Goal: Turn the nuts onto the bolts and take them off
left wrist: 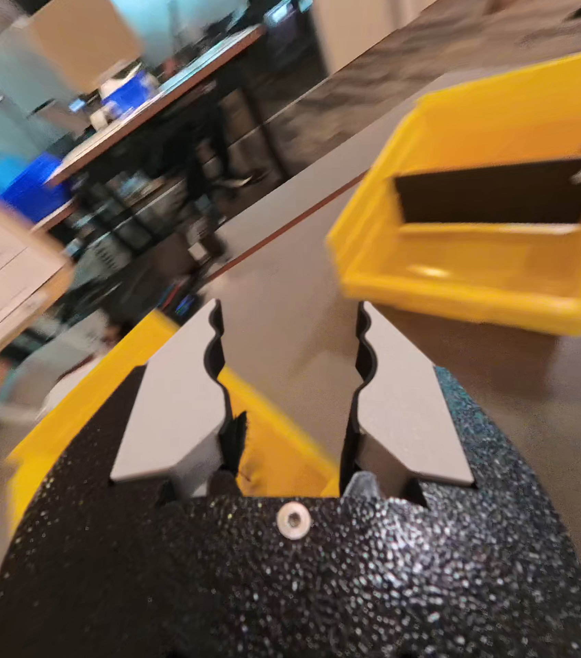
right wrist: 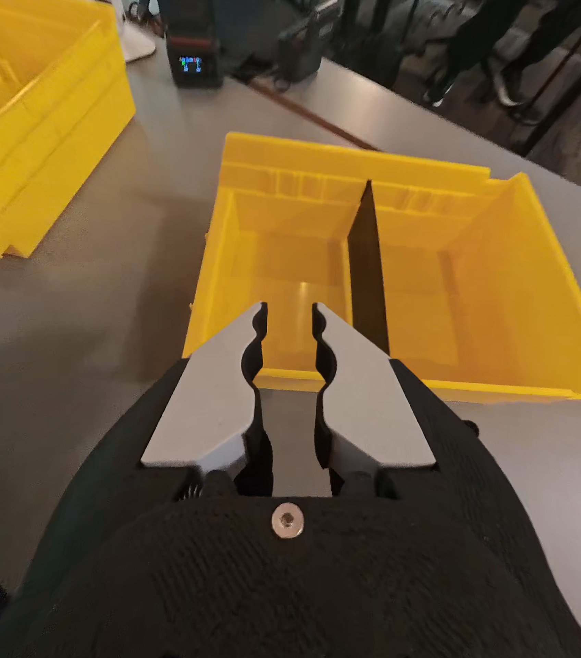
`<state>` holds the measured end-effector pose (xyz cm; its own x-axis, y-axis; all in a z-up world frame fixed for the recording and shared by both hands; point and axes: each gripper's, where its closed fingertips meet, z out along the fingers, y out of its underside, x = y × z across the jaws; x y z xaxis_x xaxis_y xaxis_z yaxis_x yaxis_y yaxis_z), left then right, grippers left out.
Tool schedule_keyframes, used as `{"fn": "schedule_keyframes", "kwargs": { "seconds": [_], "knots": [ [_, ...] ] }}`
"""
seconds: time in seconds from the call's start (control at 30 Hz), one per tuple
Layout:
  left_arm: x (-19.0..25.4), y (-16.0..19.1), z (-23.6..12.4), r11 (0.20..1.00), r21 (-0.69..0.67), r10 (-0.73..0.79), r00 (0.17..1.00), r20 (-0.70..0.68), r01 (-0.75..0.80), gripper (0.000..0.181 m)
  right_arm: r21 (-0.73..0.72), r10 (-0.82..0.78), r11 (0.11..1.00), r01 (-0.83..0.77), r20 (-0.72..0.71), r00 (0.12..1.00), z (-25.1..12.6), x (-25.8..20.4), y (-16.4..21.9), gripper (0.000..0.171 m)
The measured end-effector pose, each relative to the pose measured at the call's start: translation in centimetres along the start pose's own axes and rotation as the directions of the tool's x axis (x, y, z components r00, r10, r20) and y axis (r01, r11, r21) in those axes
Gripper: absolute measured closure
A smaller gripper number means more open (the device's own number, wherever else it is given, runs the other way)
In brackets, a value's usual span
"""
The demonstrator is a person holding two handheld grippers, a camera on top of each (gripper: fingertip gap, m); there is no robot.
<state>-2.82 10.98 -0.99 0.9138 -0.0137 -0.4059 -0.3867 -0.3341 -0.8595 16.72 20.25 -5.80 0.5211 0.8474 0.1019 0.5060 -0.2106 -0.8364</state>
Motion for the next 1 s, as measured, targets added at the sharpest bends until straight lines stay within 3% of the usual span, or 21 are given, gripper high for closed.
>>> {"fn": "schedule_keyframes", "kwargs": {
  "seconds": [0.1, 0.2, 0.37, 0.57, 0.77, 0.8, 0.87, 0.93, 1.0],
  "knots": [
    [-7.7, 6.5, -4.0, 0.981, -0.167, -0.06, 0.975, 0.213, 0.097, 0.104, -0.045, 0.012, 0.999, -0.01, 0.048, 0.999, 0.7, -1.0, 0.5, 0.156],
    [-12.6, 12.2, -8.0, 0.93, -0.293, -0.114, 0.932, 0.344, 0.222, 0.1, -0.118, -0.007, 0.993, 0.012, 0.044, 0.999, 1.1, -1.3, 1.5, 0.159],
    [-14.5, 18.7, -10.4, 0.821, -0.408, -0.266, 0.899, 0.347, 0.4, 0.109, -0.272, -0.072, 0.958, 0.086, 0.059, 0.996, 1.8, -2.0, 3.8, 0.166],
    [-15.2, 22.1, -10.3, 0.761, -0.485, -0.288, 0.894, 0.343, 0.431, 0.12, -0.378, -0.151, 0.907, 0.184, 0.116, 0.982, 0.6, -2.0, 4.7, 0.171],
    [-17.1, 23.7, -10.2, 0.755, -0.493, -0.278, 0.893, 0.354, 0.431, 0.137, -0.51, -0.168, 0.846, 0.157, 0.026, 0.986, -2.4, 1.5, 7.5, 0.17],
    [-17.5, 23.9, -10.3, 0.757, -0.488, -0.282, 0.891, 0.355, 0.434, 0.138, -0.492, -0.172, 0.857, 0.156, 0.012, 0.985, -3.1, 1.8, 7.4, 0.166],
    [-17.9, 24.2, -10.2, 0.76, -0.477, -0.303, 0.89, 0.342, 0.442, 0.137, -0.325, -0.126, 0.938, 0.117, -0.005, 0.992, -4.4, 1.1, 5.3, 0.147],
    [-18.1, 24.5, -9.9, 0.765, -0.467, -0.321, 0.891, 0.32, 0.444, 0.135, -0.112, -0.008, 0.994, -0.013, -0.191, 0.982, -6.2, 3.3, 2.6, 0.122],
    [-18.1, 24.9, -9.5, 0.771, -0.466, -0.329, 0.898, 0.293, 0.434, 0.134, 0.077, 0.168, 0.986, -0.149, -0.372, 0.913, -8.2, 6.1, 1.7, 0.105]
  ]
}}
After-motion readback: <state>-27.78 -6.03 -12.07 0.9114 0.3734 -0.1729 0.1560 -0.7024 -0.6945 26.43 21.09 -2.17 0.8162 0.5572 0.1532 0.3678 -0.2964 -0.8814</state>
